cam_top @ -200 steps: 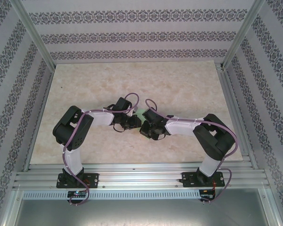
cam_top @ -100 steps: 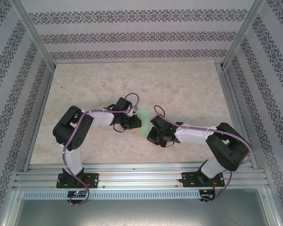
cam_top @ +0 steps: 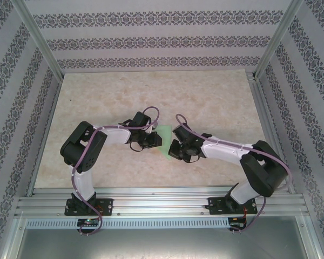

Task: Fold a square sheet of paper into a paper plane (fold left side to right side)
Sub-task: Third fold the triangle at the center of the table.

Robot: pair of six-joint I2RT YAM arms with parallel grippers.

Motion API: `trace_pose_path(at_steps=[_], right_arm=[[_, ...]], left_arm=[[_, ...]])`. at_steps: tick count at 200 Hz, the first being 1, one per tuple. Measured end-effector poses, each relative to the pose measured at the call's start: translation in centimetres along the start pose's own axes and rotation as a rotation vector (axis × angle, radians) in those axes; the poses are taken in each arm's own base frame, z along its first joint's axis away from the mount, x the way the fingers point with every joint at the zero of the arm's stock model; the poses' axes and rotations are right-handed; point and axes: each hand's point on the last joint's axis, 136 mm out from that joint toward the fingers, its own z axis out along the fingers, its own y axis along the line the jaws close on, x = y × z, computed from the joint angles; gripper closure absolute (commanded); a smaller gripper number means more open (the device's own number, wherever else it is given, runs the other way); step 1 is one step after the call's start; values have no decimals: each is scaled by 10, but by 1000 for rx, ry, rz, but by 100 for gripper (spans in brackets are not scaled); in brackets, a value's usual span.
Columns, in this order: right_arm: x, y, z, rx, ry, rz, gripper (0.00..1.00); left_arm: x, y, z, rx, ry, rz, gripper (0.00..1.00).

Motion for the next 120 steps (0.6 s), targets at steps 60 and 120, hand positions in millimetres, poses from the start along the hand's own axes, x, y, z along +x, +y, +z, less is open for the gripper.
trace_pose_path(at_steps=[60,120], right_arm=[[2,-5,24,31,44,-9,95],[5,-6,26,21,43,-17,95]], left_arm=[[-1,-1,-1,0,-3,2,77],[-5,-10,-22,-18,-50,17,77]])
